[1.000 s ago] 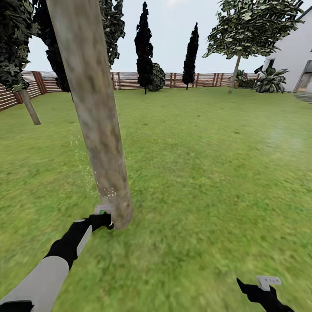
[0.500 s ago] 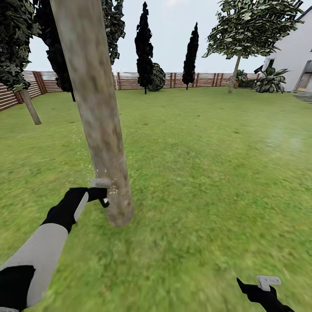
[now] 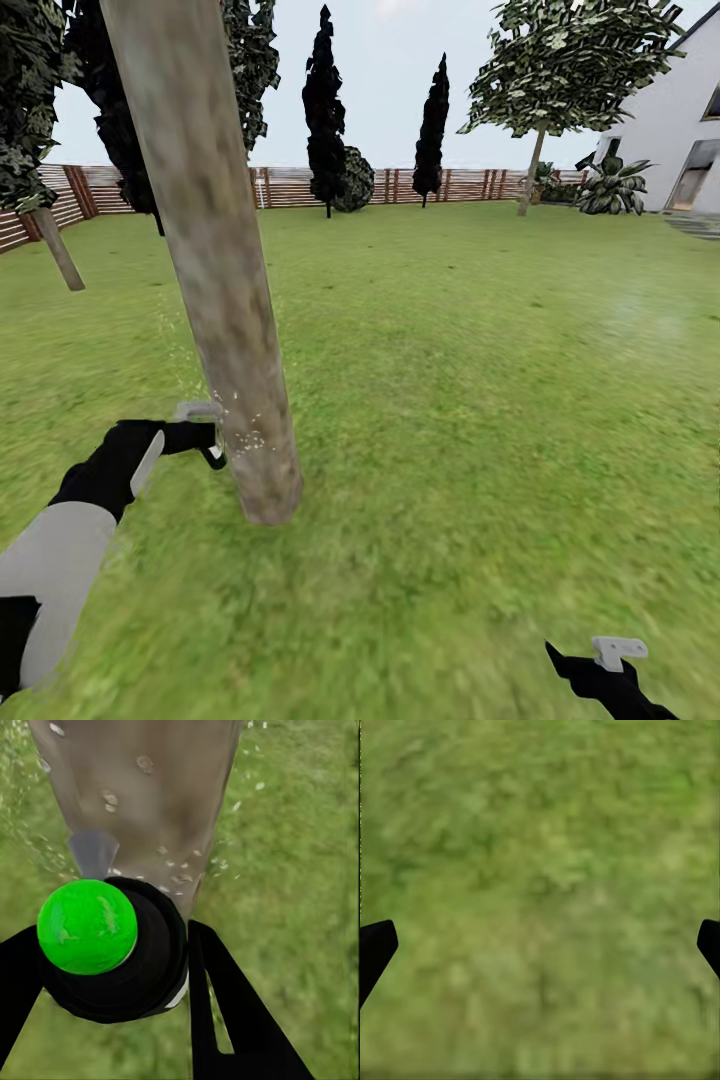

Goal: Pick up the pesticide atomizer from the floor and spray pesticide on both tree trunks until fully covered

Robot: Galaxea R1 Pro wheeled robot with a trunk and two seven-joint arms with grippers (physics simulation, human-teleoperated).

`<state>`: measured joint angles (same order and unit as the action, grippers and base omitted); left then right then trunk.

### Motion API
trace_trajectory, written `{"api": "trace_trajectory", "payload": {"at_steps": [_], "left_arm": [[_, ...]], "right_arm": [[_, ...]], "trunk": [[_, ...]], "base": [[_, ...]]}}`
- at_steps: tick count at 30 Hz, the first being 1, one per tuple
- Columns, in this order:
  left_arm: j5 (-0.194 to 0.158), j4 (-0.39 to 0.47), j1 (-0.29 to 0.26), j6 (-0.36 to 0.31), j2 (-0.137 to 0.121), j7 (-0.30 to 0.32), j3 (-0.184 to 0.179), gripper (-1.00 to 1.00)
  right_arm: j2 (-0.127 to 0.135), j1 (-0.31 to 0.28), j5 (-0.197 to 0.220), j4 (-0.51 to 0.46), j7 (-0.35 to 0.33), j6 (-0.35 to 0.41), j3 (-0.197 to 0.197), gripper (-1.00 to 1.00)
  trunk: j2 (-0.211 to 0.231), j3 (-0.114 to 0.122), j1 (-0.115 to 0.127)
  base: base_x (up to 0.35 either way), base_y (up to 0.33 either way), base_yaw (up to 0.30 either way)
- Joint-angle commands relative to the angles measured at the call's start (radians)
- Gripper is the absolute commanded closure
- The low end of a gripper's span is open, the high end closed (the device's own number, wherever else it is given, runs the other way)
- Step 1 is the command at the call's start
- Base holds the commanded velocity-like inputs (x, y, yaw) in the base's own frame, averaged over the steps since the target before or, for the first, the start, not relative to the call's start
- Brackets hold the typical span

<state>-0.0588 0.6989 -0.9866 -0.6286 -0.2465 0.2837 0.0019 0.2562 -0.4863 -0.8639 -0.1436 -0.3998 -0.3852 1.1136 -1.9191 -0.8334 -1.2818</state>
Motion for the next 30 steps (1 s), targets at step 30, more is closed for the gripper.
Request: {"api": "trace_trajectory", "payload": {"at_steps": [30], "left_arm": [[0.027, 0.077, -0.190, -0.098, -0.008, 0.056, -0.054, 1.00]], "right_arm": [[-0.003, 0.018, 0.000, 0.013, 0.001, 0.000, -0.002, -1.00]], "trunk": [[0.000, 0.000, 0.000]], "base": [[-0.026, 0.000, 0.000]]}}
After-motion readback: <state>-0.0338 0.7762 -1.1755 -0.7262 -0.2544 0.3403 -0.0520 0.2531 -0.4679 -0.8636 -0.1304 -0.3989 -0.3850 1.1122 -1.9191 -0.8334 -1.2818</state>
